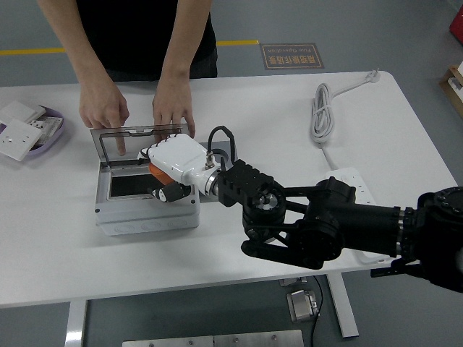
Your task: Pick up the cylinder from the cube,place it in the box,flap close box
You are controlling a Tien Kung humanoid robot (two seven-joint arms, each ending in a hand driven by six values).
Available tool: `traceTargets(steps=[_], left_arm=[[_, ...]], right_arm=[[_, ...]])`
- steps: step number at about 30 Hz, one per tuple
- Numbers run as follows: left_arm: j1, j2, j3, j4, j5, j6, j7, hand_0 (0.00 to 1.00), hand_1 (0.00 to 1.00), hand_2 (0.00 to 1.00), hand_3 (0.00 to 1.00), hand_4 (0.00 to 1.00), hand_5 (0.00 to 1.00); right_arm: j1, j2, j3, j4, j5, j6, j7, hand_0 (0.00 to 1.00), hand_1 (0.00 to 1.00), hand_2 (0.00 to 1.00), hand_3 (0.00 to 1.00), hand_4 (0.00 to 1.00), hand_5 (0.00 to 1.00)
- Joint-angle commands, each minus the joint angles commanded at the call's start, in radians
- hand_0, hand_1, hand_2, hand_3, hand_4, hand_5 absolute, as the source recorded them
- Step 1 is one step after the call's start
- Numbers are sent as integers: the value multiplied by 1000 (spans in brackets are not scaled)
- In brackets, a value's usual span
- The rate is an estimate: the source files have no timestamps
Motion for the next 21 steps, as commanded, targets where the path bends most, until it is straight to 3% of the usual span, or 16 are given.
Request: traceTargets(steps=[15,21], left_arm=[[-2,0,6,-1,0,0,-1,629,647,625,668,722,253],[0,-3,3,-1,3,0,-1,629,647,625,668,722,253]], right_arm=[[-1,0,9,15,14,-11,8,806,710,723,810,948,464],[2,0,52,53,105,-10,18,805,708,724,809,961,477]])
